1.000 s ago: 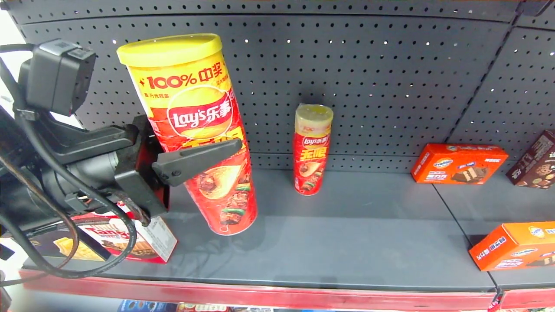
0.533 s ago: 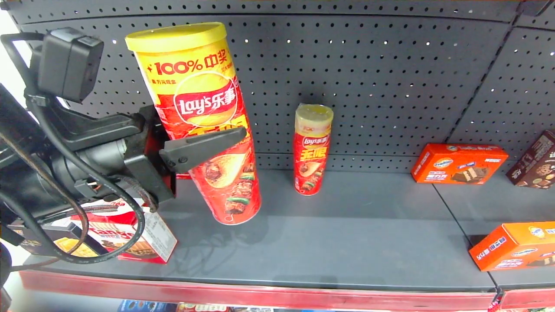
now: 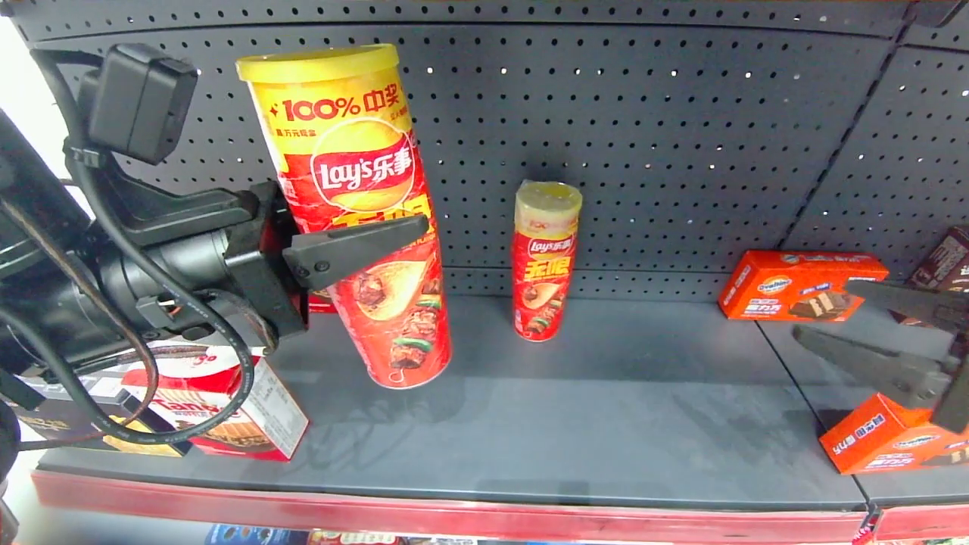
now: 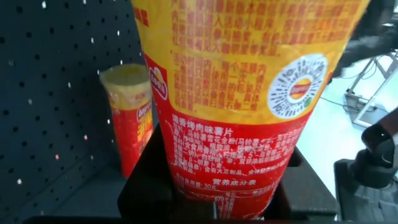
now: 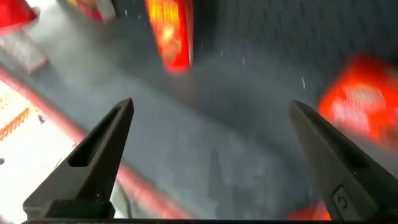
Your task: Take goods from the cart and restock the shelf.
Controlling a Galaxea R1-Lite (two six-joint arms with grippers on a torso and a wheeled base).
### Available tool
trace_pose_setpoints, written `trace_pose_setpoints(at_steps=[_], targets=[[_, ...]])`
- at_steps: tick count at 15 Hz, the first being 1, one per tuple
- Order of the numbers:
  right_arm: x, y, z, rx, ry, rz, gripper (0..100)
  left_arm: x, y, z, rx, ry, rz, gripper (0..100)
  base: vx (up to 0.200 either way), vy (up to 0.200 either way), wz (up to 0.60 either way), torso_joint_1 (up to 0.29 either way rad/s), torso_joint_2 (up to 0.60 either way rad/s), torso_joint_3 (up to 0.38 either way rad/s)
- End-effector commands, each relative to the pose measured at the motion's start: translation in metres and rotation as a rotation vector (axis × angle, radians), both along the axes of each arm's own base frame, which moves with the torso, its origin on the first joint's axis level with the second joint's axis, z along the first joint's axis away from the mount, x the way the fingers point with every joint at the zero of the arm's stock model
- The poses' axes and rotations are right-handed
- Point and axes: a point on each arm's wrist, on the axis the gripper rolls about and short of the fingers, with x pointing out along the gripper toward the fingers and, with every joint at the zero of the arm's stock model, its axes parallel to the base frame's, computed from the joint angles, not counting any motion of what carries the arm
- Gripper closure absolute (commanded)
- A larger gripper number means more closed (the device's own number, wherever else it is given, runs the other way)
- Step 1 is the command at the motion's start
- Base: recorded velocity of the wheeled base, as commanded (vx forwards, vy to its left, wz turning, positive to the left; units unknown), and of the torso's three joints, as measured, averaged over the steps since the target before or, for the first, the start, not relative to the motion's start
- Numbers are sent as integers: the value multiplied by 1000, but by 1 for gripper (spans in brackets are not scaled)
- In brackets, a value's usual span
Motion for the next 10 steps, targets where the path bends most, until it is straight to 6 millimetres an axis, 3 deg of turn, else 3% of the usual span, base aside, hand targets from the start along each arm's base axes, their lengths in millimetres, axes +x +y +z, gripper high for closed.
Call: trace_pose_setpoints(at_steps=[1,3,4,5,10], targets=[[79,33,-19,-11,37,66,0,-1,0,5,-7,-16,3,100,0,0,0,0,0,0],[106,48,-16,-8,28,118,0,-1,1,6,-9,-18,2,100,0,0,0,0,0,0],[106,48,-16,-8,28,118,0,-1,1,6,-9,-18,2,100,0,0,0,0,0,0],[133,60,-7,0,-3,218,0,-4,2,9,-16,-20,-1,100,0,0,0,0,0,0],[172,74,1,-2,-31,338,0,-10,4,13,-32,-12,-7,100,0,0,0,0,0,0]])
